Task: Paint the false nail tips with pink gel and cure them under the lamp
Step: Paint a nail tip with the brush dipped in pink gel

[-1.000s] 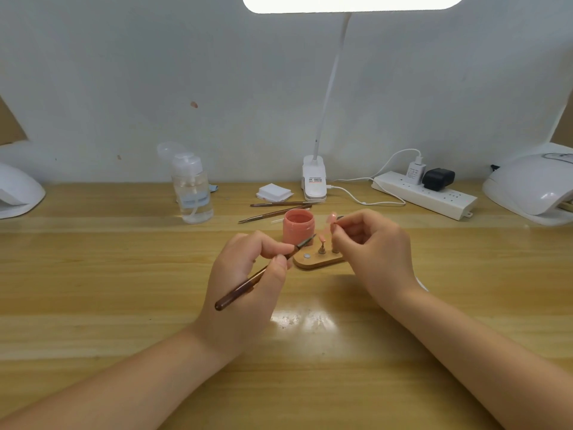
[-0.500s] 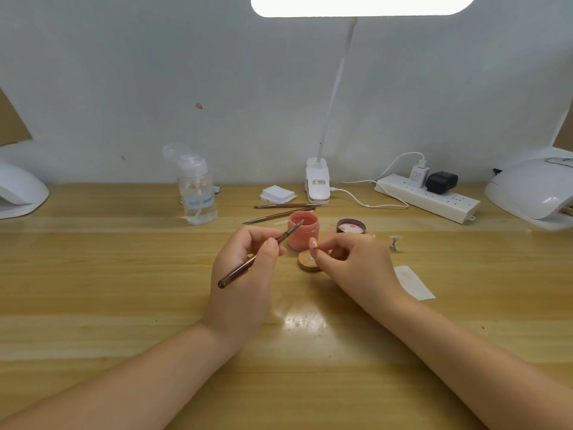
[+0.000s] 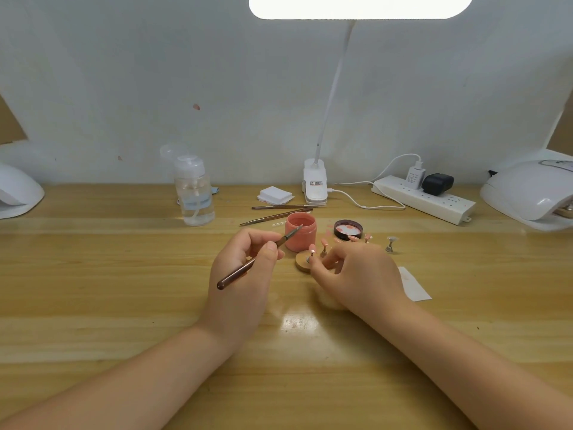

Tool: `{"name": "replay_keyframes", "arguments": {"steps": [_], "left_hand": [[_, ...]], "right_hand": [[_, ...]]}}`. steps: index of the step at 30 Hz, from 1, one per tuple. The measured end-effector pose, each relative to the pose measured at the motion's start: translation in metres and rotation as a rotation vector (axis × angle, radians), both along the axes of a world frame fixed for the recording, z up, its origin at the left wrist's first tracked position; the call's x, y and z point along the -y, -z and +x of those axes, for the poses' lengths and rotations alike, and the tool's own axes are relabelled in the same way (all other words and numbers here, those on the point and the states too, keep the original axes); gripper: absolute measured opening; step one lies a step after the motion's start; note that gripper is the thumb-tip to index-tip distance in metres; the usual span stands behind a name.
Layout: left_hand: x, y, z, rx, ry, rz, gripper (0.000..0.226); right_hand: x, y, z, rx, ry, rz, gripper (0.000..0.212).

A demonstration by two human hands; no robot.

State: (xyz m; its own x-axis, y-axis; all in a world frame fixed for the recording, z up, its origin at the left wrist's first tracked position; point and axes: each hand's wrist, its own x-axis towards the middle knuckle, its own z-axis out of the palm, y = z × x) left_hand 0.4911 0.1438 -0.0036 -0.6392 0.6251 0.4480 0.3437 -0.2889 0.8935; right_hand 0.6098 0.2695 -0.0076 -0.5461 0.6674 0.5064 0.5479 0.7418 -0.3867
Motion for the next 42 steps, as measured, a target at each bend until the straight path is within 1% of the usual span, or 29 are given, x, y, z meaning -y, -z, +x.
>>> {"name": "replay_keyframes", "arguments": {"steps": [2,4,7,9,11,16,22,25,26,29,31,32,34,37,40,42], "left_hand": [[0.000,0.000,-0.001,-0.005,-0.002,0.000,0.016],[0.000,0.000,0.000,-0.009,0.001,0.000,0.016],[0.001,-0.001,0.000,-0.010,0.000,-0.007,0.017],[0.001,0.000,0.000,-0.007,-0.001,-0.011,0.017],[0.001,0.000,-0.001,-0.004,0.002,-0.014,0.017],[0.001,0.000,-0.001,-0.023,0.000,-0.021,0.017],[0.001,0.000,-0.001,-0.026,-0.002,-0.027,0.017],[0.002,-0.001,-0.001,-0.021,-0.002,-0.028,0.018],[0.002,0.000,-0.002,-0.020,-0.004,-0.028,0.018],[0.001,0.000,-0.002,-0.020,-0.004,-0.027,0.018],[0.001,0.000,-0.002,-0.017,-0.007,-0.024,0.018],[0.001,0.000,-0.002,-0.017,-0.009,-0.024,0.018],[0.001,0.001,-0.003,-0.013,-0.010,-0.025,0.018],[0.001,0.000,-0.002,-0.014,-0.005,-0.031,0.018],[0.001,-0.001,-0.002,-0.018,-0.013,-0.037,0.017],[0.002,-0.001,-0.001,-0.020,-0.017,-0.035,0.017]], "right_hand": [[-0.001,-0.007,0.009,0.048,0.070,0.062,0.031],[-0.011,-0.016,0.023,0.171,0.154,0.062,0.034],[-0.038,-0.029,0.044,0.405,0.292,-0.024,0.036],[-0.051,-0.030,0.052,0.459,0.306,-0.098,0.035],[-0.058,-0.025,0.053,0.428,0.275,-0.127,0.033],[-0.063,-0.015,0.046,0.322,0.178,-0.210,0.041],[-0.071,-0.012,0.051,0.257,0.082,-0.203,0.035],[-0.071,-0.012,0.053,0.211,0.093,-0.235,0.041],[-0.070,-0.012,0.052,0.220,0.101,-0.235,0.046],[-0.066,-0.014,0.049,0.336,0.096,-0.220,0.060],[-0.066,-0.017,0.050,0.342,0.053,-0.263,0.055],[-0.067,-0.019,0.052,0.306,0.026,-0.310,0.051],[-0.068,-0.020,0.057,0.239,-0.018,-0.391,0.050],[-0.067,-0.021,0.057,0.281,-0.050,-0.389,0.054],[-0.064,-0.023,0.049,0.351,-0.063,-0.369,0.047],[-0.063,-0.022,0.048,0.307,-0.084,-0.370,0.047]]}}
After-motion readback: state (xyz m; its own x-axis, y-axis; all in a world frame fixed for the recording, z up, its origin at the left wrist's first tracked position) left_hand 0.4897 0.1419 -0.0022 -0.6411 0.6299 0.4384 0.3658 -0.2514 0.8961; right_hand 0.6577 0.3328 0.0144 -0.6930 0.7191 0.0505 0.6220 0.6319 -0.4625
